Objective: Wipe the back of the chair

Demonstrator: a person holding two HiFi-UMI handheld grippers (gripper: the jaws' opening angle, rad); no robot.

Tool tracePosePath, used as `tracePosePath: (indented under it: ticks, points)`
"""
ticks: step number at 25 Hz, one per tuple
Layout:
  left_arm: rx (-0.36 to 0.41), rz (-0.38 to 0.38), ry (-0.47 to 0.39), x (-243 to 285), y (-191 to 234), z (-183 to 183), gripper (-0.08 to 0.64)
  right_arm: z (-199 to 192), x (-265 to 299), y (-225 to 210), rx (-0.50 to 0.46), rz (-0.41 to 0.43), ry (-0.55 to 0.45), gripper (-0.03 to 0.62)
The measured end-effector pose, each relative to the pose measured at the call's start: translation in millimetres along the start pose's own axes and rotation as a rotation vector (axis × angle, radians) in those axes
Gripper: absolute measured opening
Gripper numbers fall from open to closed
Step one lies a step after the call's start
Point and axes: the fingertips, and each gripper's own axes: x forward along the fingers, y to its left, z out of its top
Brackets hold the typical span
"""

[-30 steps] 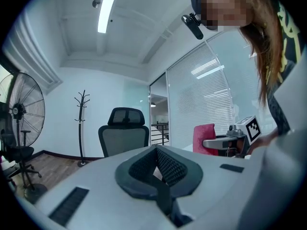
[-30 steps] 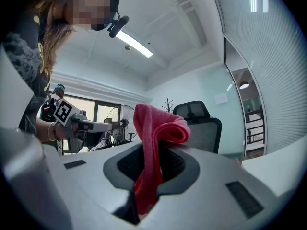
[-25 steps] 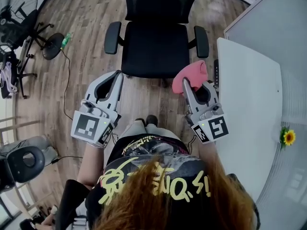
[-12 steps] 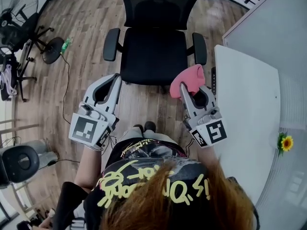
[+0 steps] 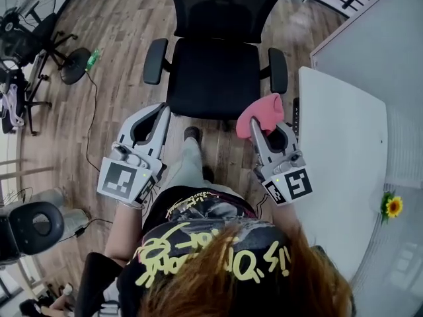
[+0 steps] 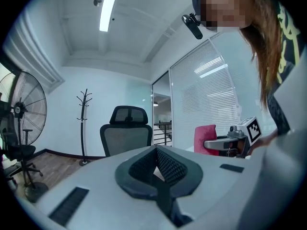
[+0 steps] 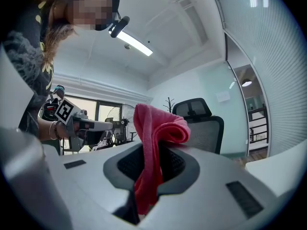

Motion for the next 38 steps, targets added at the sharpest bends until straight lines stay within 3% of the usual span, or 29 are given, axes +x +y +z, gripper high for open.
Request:
tracePosePath:
  ticks: [14,23,38]
  points:
    - [0.002,-0.079,-0.021,83,49,-2,-0.006,-7,72,-48,-0.032,-0.042,0.009,0.061]
    - [0.004,-0.098,-0.013,150,118,5,-0.006,-6,154,-89,-0.037,-0.062,0.023,0.061]
    - [0.005,-0.161,0.016,235,186,8,-0.006,-13,240,-145,-0.008,-0.114,0.037,0.061]
